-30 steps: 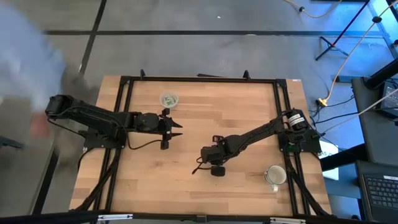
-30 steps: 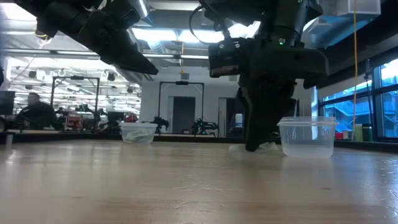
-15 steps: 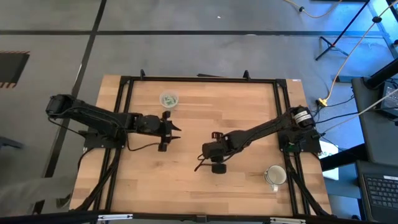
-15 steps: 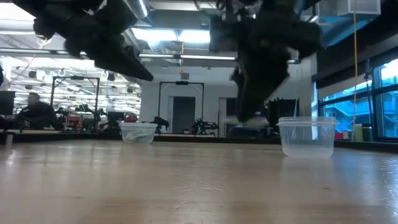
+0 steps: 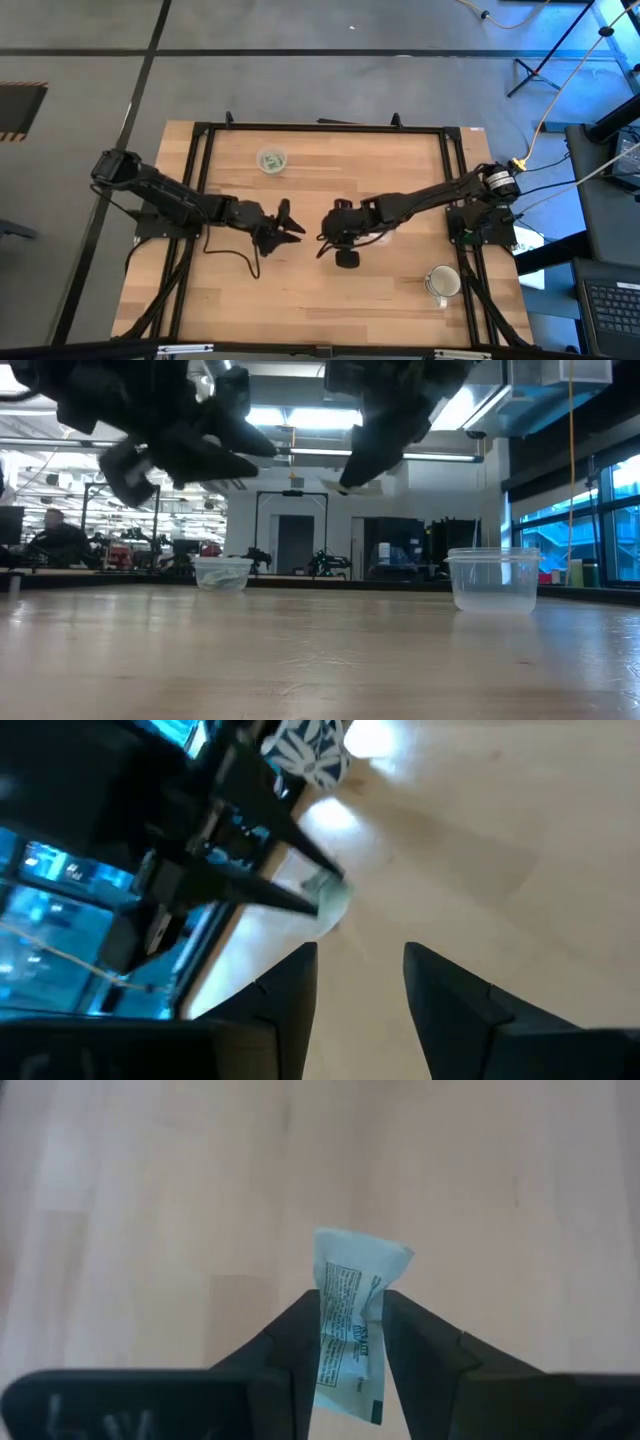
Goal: Pick and place Stevia / Truvia into bins
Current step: Put the stevia packet into the top transparent container
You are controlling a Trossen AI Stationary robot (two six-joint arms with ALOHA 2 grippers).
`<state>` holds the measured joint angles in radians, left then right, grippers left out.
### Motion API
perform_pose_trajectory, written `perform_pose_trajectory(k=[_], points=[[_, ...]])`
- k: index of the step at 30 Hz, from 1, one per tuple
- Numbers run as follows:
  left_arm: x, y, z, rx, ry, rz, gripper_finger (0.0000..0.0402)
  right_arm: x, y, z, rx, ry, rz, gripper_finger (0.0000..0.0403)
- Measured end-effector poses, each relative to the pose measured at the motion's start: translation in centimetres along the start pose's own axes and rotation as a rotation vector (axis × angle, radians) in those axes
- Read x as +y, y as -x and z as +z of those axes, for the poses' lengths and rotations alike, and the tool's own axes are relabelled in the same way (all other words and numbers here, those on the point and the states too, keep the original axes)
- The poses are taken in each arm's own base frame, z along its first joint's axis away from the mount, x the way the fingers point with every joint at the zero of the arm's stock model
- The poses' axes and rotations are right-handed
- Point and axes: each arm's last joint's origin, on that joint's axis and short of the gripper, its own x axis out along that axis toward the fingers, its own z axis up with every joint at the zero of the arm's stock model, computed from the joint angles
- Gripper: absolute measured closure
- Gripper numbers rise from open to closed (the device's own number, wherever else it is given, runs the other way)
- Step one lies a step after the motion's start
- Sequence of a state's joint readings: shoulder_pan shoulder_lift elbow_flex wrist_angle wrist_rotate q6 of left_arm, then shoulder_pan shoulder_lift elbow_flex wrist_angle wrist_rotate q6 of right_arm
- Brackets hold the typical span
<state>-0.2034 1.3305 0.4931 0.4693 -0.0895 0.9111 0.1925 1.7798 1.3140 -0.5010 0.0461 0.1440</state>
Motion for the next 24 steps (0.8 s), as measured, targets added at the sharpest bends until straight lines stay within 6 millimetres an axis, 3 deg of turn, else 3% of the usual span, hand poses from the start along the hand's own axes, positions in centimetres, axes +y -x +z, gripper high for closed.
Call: perform_pose_trajectory(k=[11, 24], points=[[-0.6, -2.4, -0.6, 0.054, -0.213, 0.136, 0.0256, 0.2, 0.0, 0.9, -0.090, 0.025, 0.034, 0.0290], [-1.4, -2.5, 0.4, -0.005, -0.374, 0.120, 0.0256, 0.2, 0.1, 1.2, -0.118, 0.044, 0.037, 0.0290]])
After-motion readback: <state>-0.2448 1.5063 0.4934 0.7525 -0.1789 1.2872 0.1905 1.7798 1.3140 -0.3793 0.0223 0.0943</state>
